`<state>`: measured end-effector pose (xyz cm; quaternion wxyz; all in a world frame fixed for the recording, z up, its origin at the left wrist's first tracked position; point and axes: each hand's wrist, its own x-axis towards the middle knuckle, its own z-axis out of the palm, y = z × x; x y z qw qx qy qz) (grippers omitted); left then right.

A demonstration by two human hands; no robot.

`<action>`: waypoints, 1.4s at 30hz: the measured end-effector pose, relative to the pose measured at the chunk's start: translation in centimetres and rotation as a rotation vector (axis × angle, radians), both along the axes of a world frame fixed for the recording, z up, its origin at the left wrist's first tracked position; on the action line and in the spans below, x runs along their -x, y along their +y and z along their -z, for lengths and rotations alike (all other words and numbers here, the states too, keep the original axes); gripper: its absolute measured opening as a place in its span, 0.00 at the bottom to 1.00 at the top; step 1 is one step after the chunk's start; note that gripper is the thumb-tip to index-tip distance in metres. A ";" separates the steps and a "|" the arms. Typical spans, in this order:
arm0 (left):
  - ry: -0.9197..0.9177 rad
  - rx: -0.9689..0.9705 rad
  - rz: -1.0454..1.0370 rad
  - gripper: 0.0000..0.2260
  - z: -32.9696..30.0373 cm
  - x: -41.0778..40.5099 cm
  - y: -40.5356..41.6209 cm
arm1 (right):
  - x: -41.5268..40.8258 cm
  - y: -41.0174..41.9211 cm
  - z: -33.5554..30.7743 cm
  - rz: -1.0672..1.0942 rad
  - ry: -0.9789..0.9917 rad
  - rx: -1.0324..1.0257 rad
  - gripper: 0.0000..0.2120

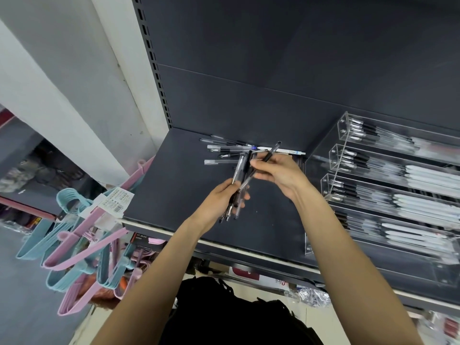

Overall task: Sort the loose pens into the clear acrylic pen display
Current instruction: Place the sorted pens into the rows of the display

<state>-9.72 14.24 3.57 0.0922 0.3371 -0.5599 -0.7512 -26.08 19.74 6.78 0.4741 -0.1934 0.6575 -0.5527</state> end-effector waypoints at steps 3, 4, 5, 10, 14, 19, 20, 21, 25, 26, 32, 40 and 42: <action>0.053 -0.003 -0.033 0.10 0.6 -0.3 0.3 | 0.0 0.0 0.2 -0.071 0.031 -0.041 0.10; 0.048 0.021 -0.029 0.09 0.7 -0.4 0.4 | 0.1 0.1 0.2 -0.108 0.042 -0.061 0.11; 0.035 0.049 -0.025 0.08 0.8 -0.4 0.5 | 0.1 0.1 0.2 -0.144 0.059 -0.086 0.12; 0.046 0.065 -0.051 0.08 0.7 -0.7 0.9 | -0.4 -0.3 0.4 -0.259 0.125 -0.162 0.11; 0.096 -0.054 -0.011 0.10 0.5 -1.1 1.0 | -0.9 -0.7 -0.1 -0.377 0.181 -0.192 0.11; 0.168 -0.248 0.000 0.10 0.6 -1.1 1.3 | -1.8 -1.7 -1.2 -0.555 0.217 -0.198 0.05; 0.182 -0.282 -0.008 0.10 0.7 -1.0 1.2 | -1.8 -1.9 -1.2 -0.568 0.239 -0.207 0.06; 0.200 -0.310 -0.013 0.11 0.7 -1.0 1.2 | -1.7 -2.1 -1.2 -0.568 0.262 -0.216 0.07; 0.279 -0.415 -0.056 0.11 1.2 -1.1 0.6 | -1.6 -2.5 -1.0 -0.384 0.451 -0.135 0.27; 0.282 -0.423 -0.066 0.11 1.3 -1.2 0.5 | -1.6 -2.4 -1.1 -0.332 0.544 -0.065 0.30; 0.068 -0.076 -0.076 0.10 1.8 -1.1 0.2 | -2.4 -2.4 -2.6 -0.472 1.032 0.057 0.19; -0.100 0.381 -0.013 0.08 2.3 -0.7 0.4 | -3.2 -2.6 -3.2 -0.487 0.926 -0.101 0.05; -0.121 0.406 -0.004 0.08 2.7 -0.9 0.2 | -2.9 -2.3 -3.5 -0.447 0.905 -0.108 0.05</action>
